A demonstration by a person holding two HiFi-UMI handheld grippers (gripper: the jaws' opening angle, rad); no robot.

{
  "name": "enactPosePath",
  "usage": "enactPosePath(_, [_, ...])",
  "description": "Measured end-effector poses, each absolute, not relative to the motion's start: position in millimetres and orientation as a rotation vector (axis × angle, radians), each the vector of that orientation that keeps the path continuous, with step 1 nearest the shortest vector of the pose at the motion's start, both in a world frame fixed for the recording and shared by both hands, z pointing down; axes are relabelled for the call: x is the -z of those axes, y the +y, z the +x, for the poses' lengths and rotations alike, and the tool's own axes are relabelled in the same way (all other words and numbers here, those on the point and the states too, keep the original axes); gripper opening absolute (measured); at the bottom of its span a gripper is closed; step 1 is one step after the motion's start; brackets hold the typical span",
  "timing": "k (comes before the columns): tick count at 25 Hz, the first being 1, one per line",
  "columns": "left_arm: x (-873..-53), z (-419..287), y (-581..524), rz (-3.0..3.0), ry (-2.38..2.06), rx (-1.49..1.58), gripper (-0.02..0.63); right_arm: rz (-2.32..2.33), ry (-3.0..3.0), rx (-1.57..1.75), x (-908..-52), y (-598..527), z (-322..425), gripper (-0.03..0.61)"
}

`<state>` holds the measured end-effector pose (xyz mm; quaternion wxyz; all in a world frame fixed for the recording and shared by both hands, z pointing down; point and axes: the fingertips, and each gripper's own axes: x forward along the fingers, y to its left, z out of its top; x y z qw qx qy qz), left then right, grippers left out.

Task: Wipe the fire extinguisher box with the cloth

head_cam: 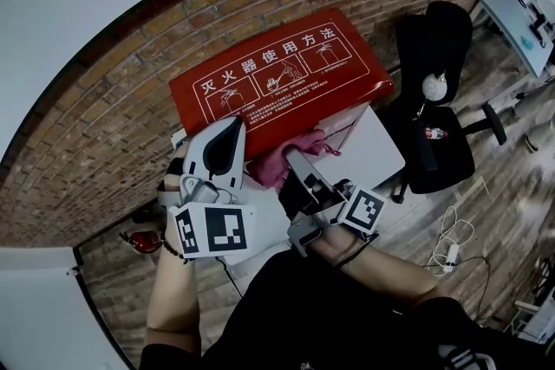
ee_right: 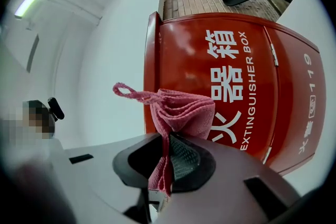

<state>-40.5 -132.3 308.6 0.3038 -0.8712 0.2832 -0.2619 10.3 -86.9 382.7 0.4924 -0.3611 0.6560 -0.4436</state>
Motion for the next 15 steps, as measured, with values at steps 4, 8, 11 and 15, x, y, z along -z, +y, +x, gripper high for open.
enactPosePath(4, [-308.4, -40.9, -131.8, -2.313, 0.737, 0.693, 0.012, -0.857, 1.594, 1.054, -366.0, -87.1, 9.8, 0.051])
enactPosePath(8, [-308.5, -40.8, -132.1, -2.316, 0.731, 0.698, 0.012, -0.853, 1.602, 1.052, -365.2, -87.8, 9.8, 0.051])
enactPosePath(11, [-308.6, -40.9, -131.9, -2.316, 0.720, 0.698, 0.012, -0.843, 1.611, 1.053, -364.5, -88.4, 9.4, 0.051])
enactPosePath(15, [-310.9, -41.2, -128.1, -2.325, 0.693, 0.702, 0.012, -0.830, 1.620, 1.077, -366.1, -86.8, 9.1, 0.051])
